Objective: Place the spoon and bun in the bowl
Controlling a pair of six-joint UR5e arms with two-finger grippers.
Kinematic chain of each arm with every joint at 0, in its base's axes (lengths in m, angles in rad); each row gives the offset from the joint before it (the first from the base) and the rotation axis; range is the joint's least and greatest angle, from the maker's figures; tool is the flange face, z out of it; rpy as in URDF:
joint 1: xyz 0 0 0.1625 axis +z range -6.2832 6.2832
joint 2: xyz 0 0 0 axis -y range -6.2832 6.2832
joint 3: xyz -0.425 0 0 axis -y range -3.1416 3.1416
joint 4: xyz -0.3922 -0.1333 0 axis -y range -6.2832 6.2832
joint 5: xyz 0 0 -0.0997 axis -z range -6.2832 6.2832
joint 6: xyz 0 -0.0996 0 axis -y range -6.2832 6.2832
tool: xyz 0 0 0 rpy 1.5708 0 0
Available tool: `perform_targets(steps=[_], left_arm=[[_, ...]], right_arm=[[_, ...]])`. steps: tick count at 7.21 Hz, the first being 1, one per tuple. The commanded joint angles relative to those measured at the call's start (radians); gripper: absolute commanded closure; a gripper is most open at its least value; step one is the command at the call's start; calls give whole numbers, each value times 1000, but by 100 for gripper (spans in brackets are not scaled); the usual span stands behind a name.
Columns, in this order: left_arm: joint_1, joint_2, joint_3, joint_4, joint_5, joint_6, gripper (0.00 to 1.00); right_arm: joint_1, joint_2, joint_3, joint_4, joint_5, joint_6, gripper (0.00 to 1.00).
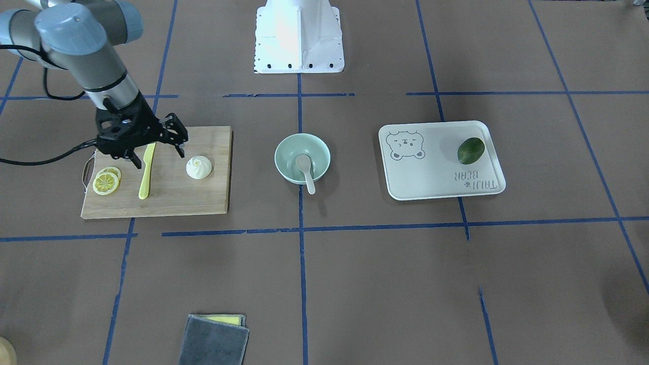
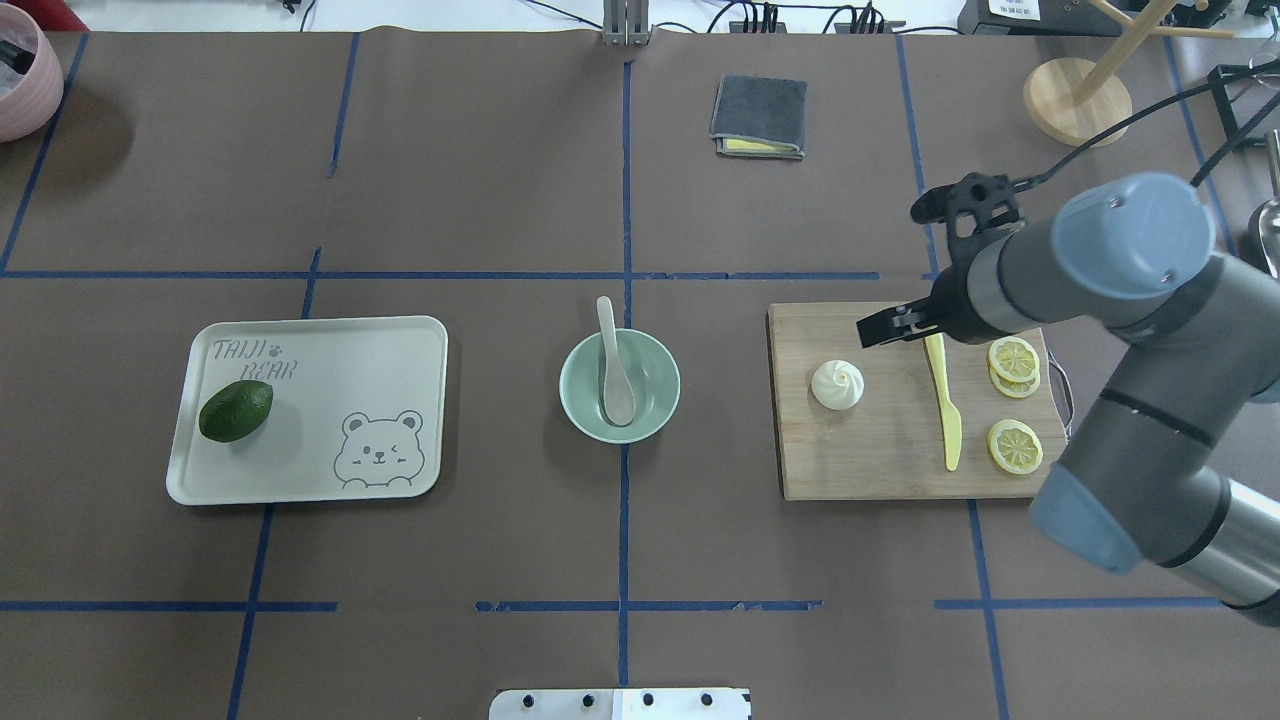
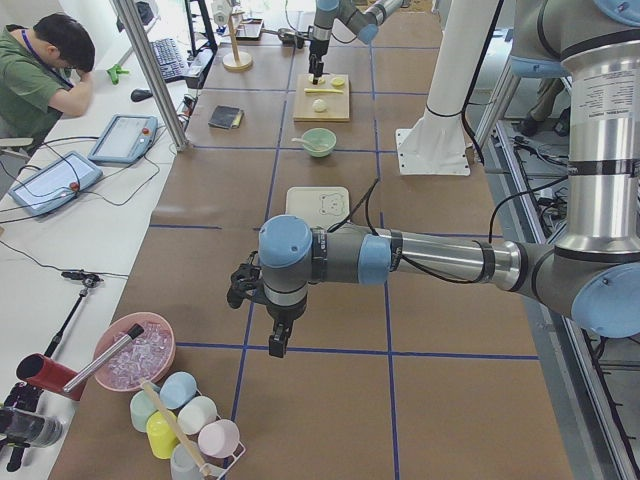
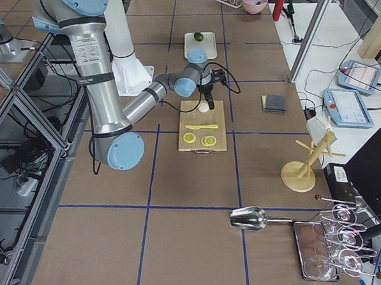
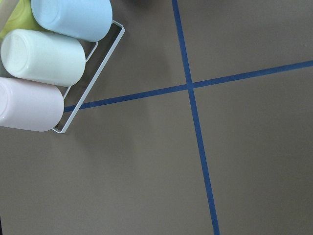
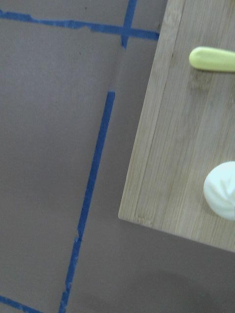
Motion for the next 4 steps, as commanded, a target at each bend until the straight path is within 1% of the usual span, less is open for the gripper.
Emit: perform_targets(steps=[1,2,3,4], left_arm=[[0,0,-6,-2,-1,0,0],[0,1,-1,-2,-1,0,0],[0,1,-1,-3,-1,0,0],[0,0,0,-3,-1,0,0]], right_arm=[[-95,42,-61,-9,-104,52,31],[-97,33,-62,-13,-109,52,42],[-106,36,-62,-41,-109,52,63],[-109,41,-62,-44,-109,52,94]])
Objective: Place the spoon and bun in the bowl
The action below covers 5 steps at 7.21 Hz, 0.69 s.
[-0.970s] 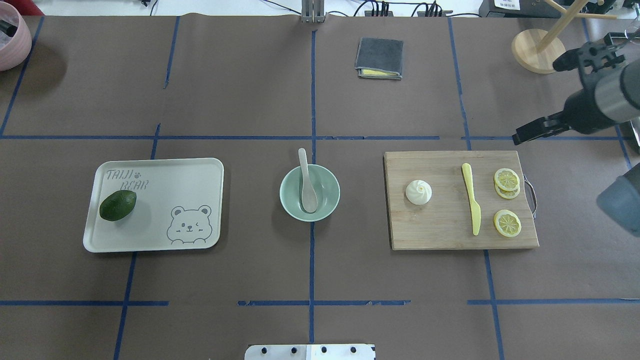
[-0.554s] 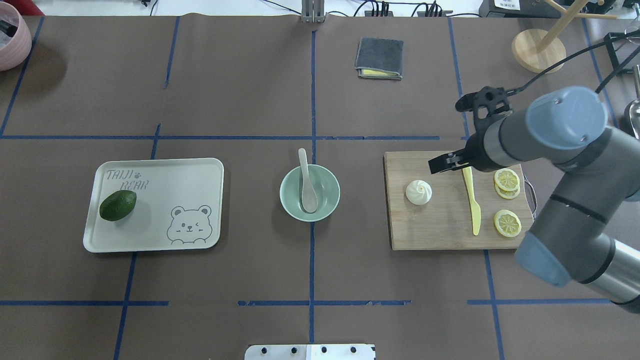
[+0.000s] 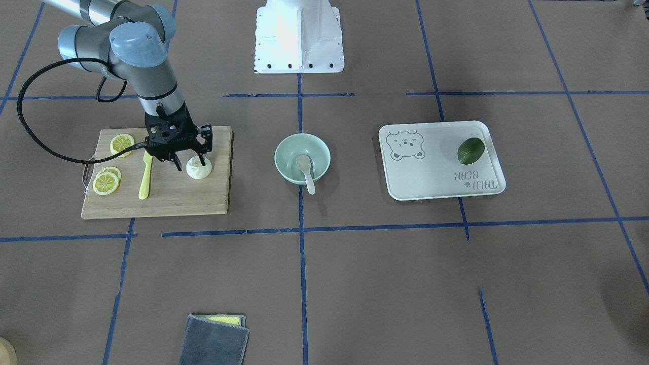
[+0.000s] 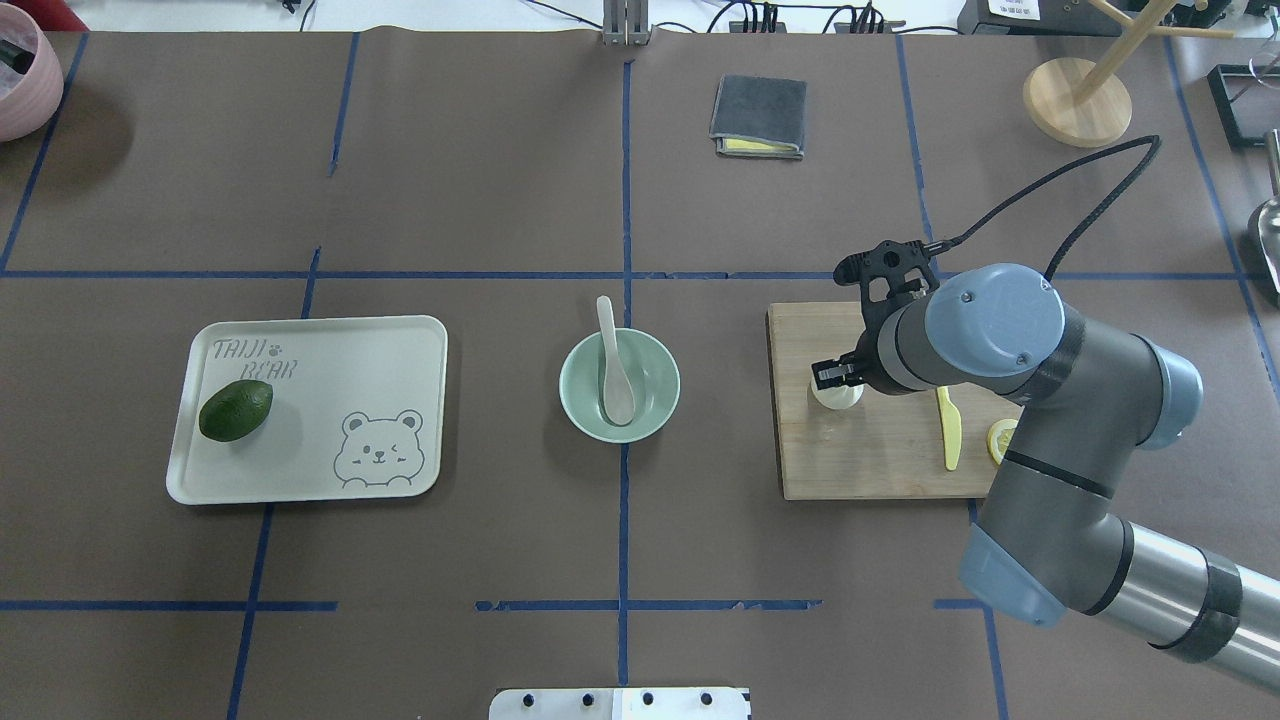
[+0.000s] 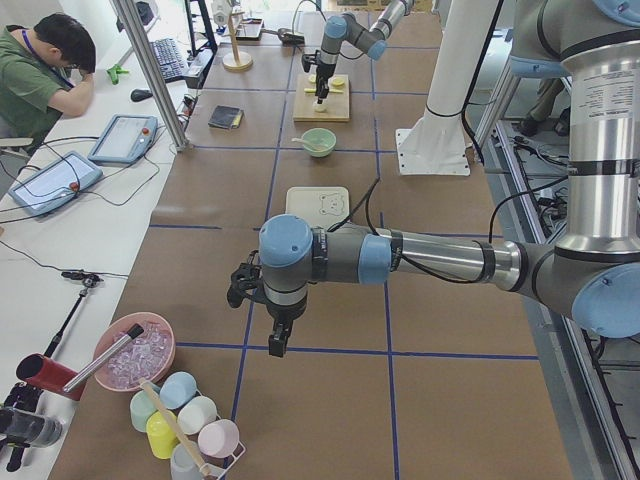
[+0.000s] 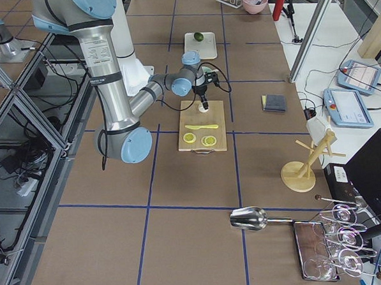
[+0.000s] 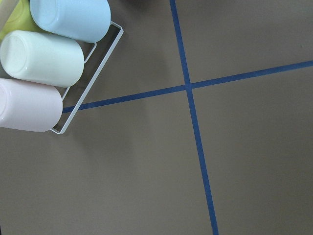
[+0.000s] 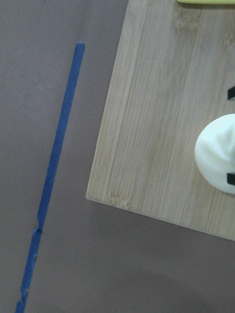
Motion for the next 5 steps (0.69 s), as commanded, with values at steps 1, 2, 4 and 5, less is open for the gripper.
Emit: perform_targets(steps=[1,2,4,5], left_arm=[[0,-1,0,-1,0,0,0],[0,-1,1,-2,0,0,0],[0,-3,-5,-2,0,0,0],[0,-3,-3,-2,0,0,0]], right_arm=[[-9,11,-2,-14,2,-2,100],[-13,16,-2,-14,2,-1,100],[-15,77,-1,-57,0,4,100],[-17,191,0,-218,0,34,100]])
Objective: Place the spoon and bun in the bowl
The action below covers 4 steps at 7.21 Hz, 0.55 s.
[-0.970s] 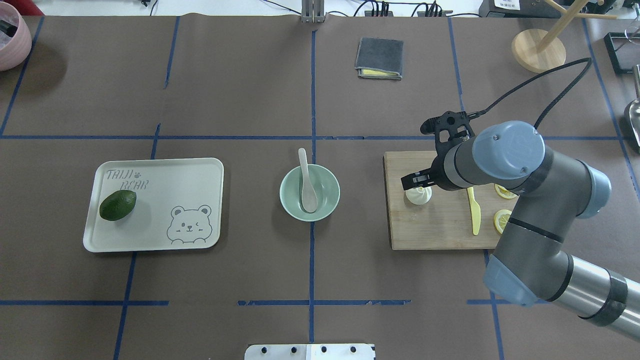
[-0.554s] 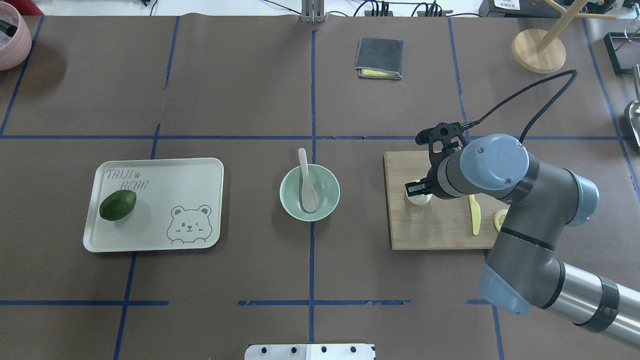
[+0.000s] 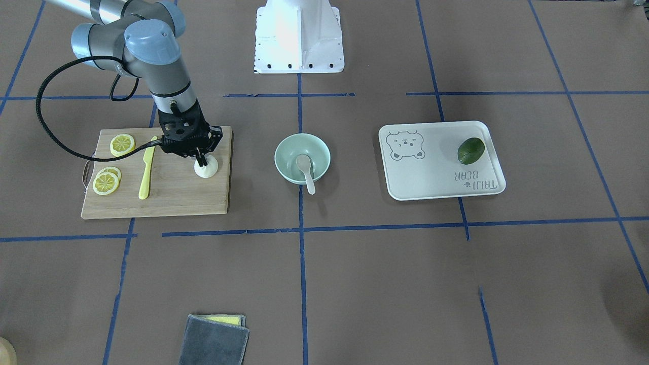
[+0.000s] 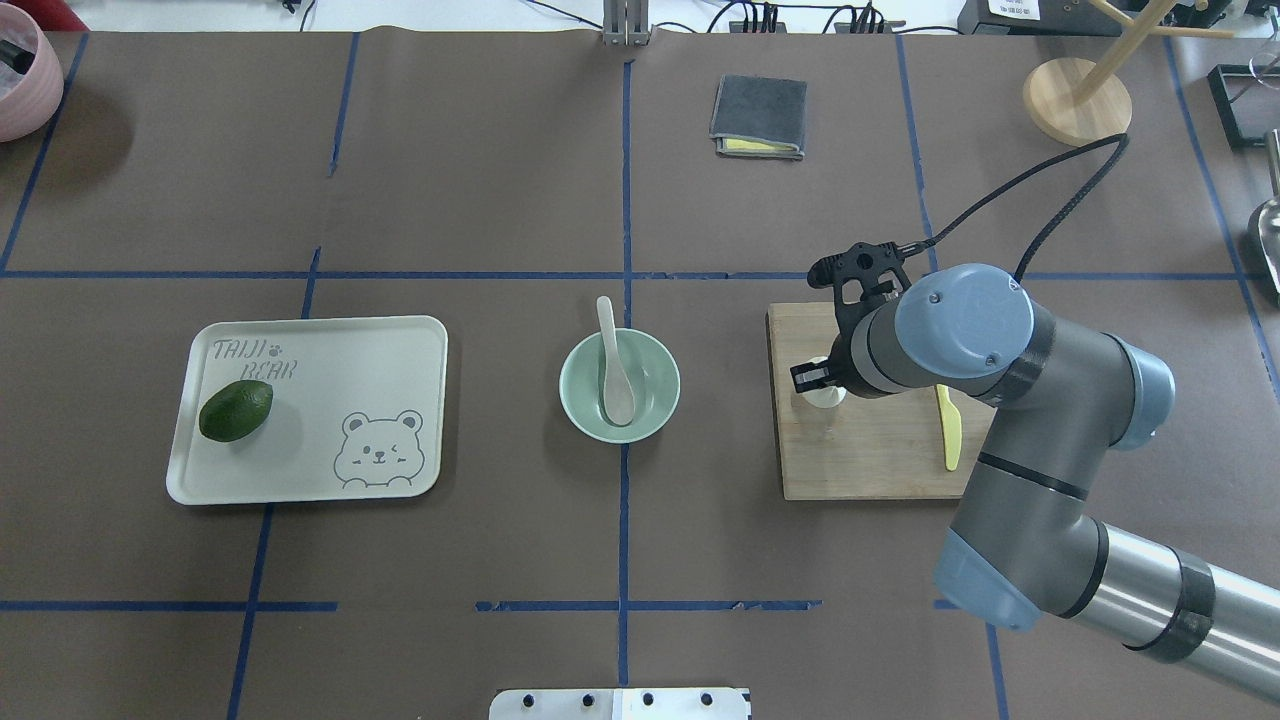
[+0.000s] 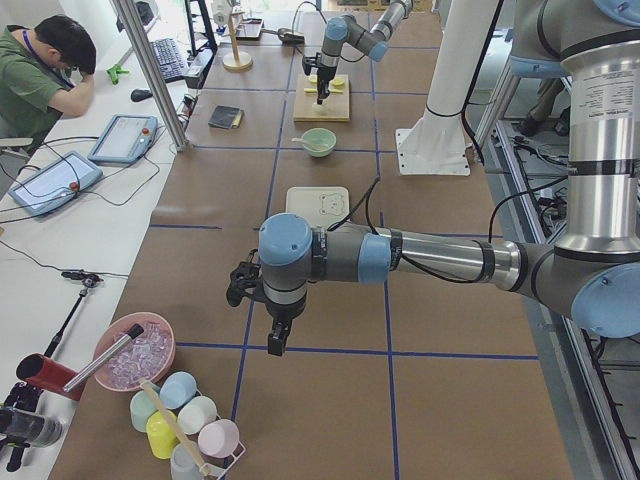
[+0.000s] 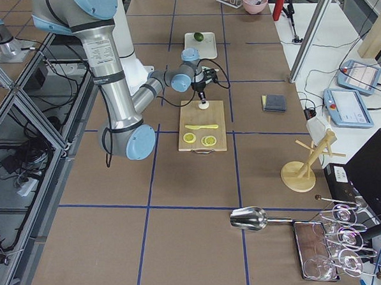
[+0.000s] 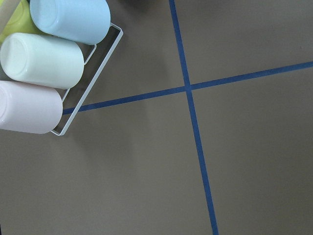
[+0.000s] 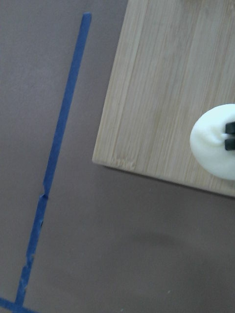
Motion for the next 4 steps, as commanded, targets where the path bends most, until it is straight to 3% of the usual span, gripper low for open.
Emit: perform_targets(steps=[1,4], left_arm=[[0,0,-3,0,0,0,0],[0,-2,-6,0,-2,0,0]], right_arm=[[-5,237,-2,-281,-2,72,100],[-54,483,-227,-300,-10,179,100]])
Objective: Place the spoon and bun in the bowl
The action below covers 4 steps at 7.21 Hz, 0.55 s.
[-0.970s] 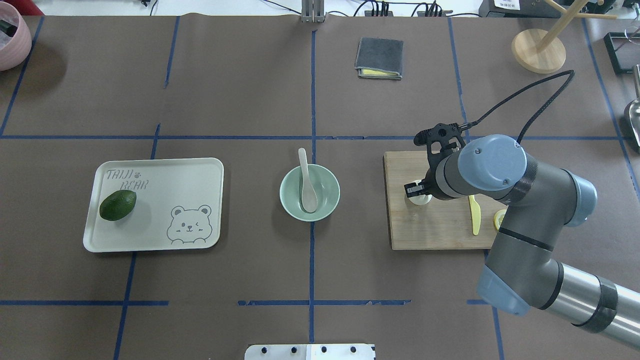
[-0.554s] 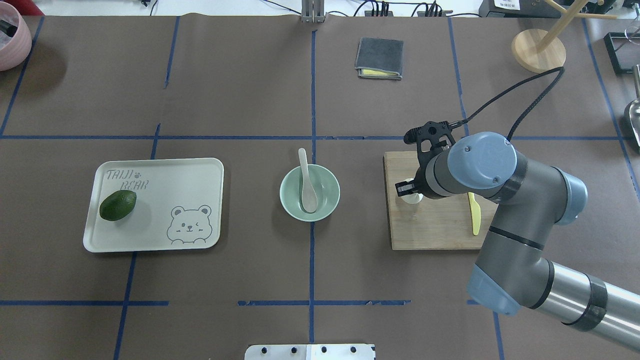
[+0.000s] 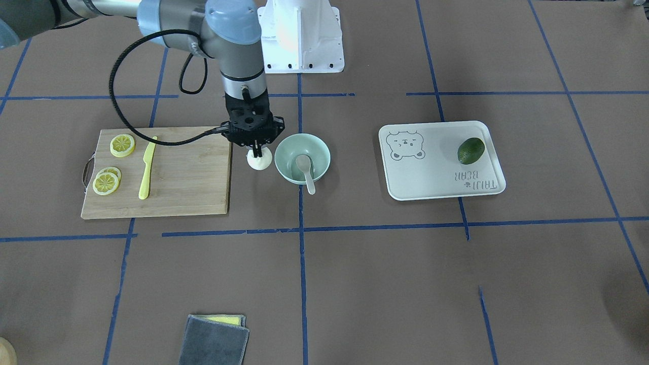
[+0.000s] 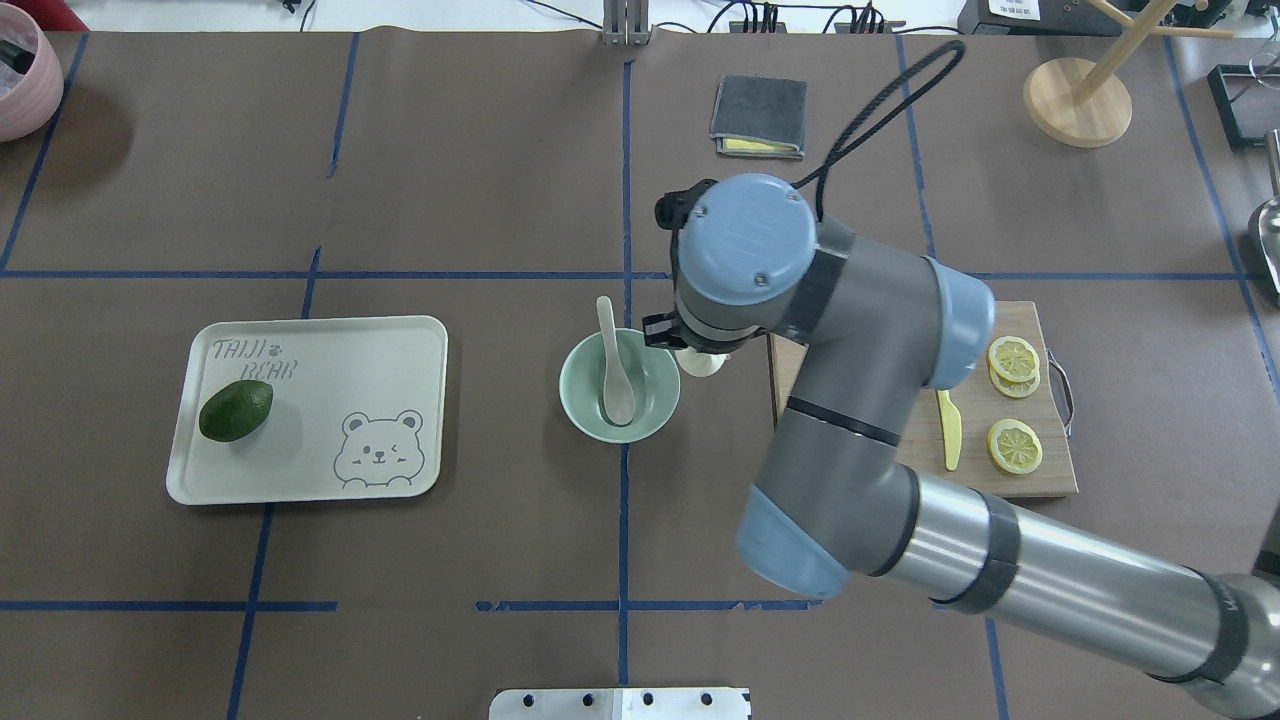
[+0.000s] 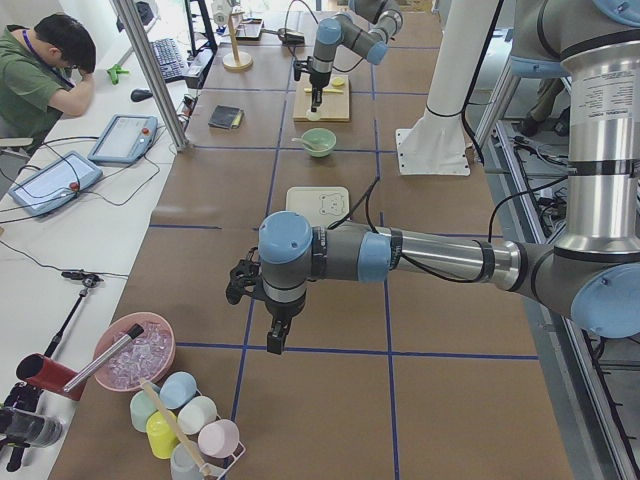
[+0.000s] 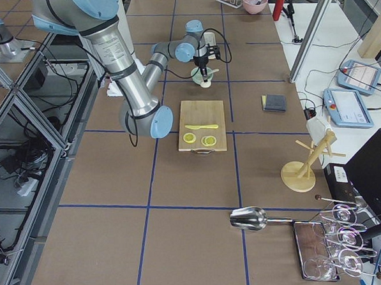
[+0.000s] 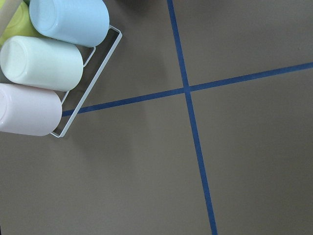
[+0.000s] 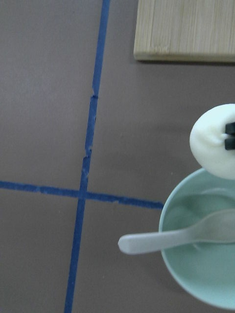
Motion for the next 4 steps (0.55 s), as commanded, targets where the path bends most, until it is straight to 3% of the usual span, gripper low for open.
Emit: perform_targets(steps=[1,2,4], left_arm=[[0,-1,-2,0,0,0,0],[0,-1,-2,0,0,0,0],[0,1,-1,0,0,0,0]], right_arm=[[-62,94,-89,-9,-41,74,100],[-75,93,-89,-6,-62,76,100],[-75,89,-75,-3,-66,78,0]])
